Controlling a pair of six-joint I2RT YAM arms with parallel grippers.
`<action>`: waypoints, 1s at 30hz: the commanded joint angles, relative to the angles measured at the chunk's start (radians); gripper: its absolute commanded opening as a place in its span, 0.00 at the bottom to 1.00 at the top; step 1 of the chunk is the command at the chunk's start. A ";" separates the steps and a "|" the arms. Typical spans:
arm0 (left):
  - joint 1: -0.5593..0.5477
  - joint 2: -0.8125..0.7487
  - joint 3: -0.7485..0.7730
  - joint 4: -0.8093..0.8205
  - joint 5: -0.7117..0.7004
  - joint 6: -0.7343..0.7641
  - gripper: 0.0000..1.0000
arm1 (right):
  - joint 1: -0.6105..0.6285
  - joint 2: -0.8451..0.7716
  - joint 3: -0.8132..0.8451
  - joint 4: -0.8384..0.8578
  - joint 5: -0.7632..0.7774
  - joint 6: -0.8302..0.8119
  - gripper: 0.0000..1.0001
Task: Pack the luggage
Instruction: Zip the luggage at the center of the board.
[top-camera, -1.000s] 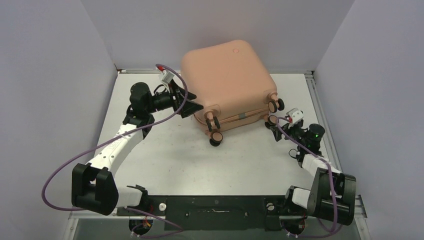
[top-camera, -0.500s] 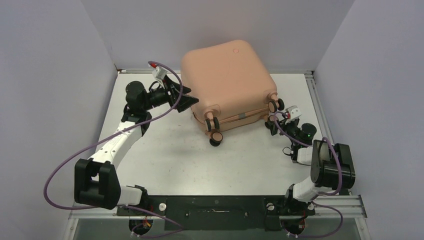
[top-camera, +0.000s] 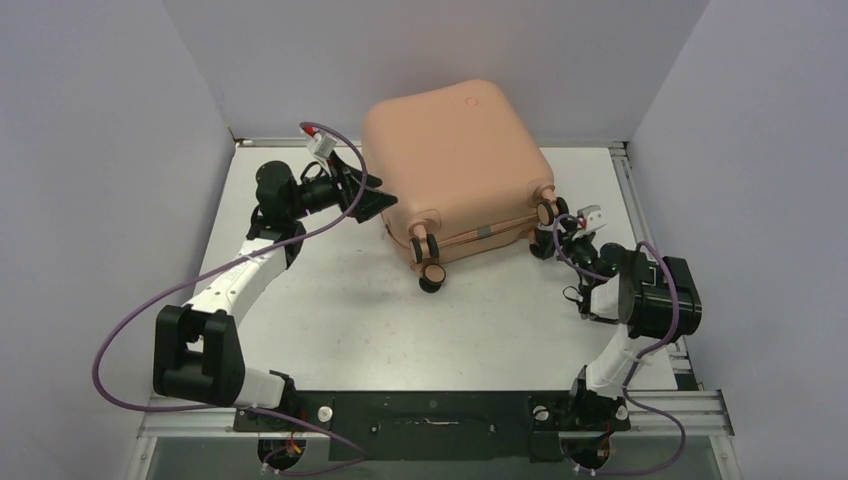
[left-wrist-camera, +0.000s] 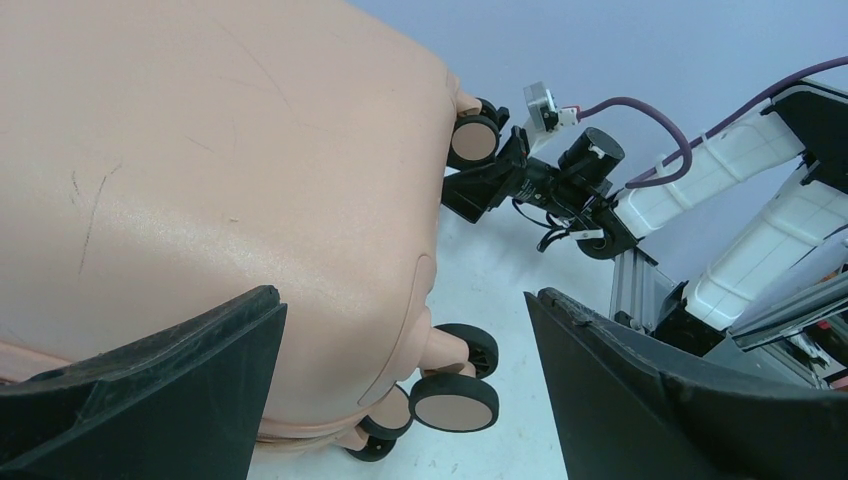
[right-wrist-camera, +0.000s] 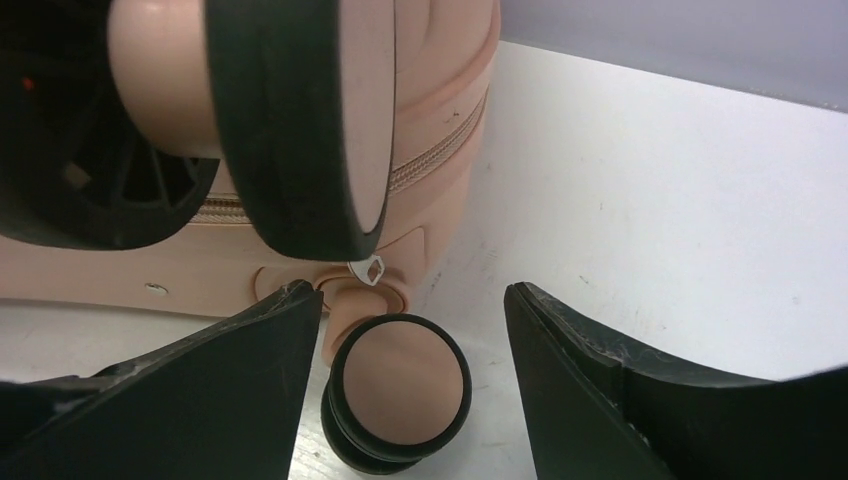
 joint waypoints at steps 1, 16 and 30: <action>0.008 0.008 0.015 0.059 0.000 -0.006 0.96 | 0.006 0.049 0.023 0.209 -0.034 0.081 0.63; 0.007 0.049 -0.048 0.009 0.002 0.111 0.96 | 0.007 0.137 0.003 0.452 -0.043 0.124 0.54; 0.003 0.032 -0.113 -0.003 -0.004 0.178 0.96 | 0.017 0.124 0.078 0.451 0.020 0.160 0.54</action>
